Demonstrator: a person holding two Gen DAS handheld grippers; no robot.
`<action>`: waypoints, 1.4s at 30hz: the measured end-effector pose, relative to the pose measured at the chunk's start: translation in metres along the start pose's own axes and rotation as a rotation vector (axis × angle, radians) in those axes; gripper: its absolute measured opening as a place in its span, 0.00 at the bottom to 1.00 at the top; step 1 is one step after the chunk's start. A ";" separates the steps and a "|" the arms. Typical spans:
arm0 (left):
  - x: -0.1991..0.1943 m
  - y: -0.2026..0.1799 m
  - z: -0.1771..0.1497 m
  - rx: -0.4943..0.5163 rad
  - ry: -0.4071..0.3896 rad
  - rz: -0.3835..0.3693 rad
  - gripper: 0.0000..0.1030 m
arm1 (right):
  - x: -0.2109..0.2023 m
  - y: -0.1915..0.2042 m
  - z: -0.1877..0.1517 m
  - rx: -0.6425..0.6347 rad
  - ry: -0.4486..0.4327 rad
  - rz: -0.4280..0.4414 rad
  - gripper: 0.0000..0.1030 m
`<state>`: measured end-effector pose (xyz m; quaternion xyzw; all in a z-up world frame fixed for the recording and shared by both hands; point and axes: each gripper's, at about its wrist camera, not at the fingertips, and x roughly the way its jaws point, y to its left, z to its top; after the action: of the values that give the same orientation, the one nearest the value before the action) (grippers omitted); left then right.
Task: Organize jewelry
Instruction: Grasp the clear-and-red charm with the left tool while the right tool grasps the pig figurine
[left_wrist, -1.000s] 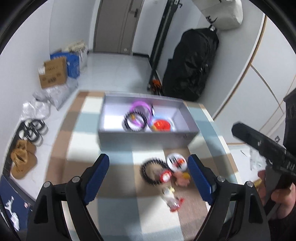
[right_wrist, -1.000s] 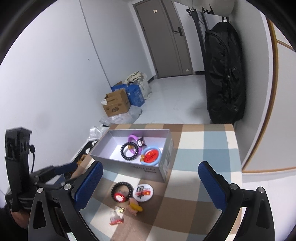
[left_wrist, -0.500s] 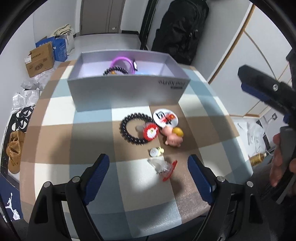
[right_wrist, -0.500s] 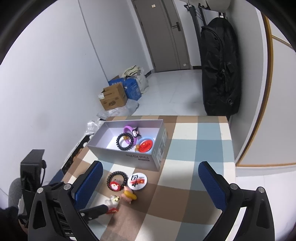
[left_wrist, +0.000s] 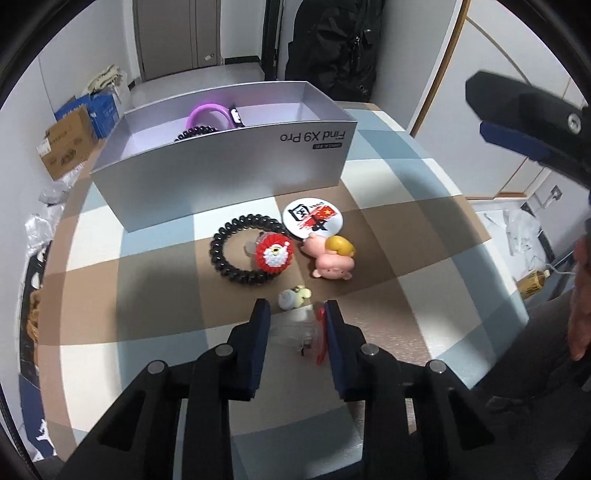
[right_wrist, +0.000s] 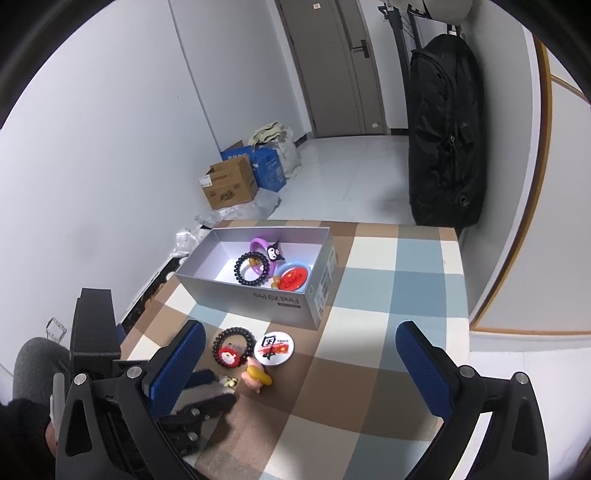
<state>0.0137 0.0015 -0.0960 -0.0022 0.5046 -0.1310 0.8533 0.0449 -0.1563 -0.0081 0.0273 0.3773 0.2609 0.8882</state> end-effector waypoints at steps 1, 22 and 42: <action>-0.001 0.001 -0.001 0.001 0.003 -0.007 0.23 | 0.000 -0.001 0.000 0.002 0.003 -0.001 1.00; -0.041 0.061 0.019 -0.280 -0.134 -0.101 0.23 | 0.055 0.006 -0.022 0.007 0.254 0.018 0.95; -0.046 0.070 0.030 -0.307 -0.145 -0.108 0.23 | 0.087 0.034 -0.033 -0.046 0.346 0.077 0.37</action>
<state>0.0340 0.0753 -0.0516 -0.1689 0.4548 -0.0977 0.8689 0.0576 -0.0900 -0.0806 -0.0240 0.5172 0.3044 0.7996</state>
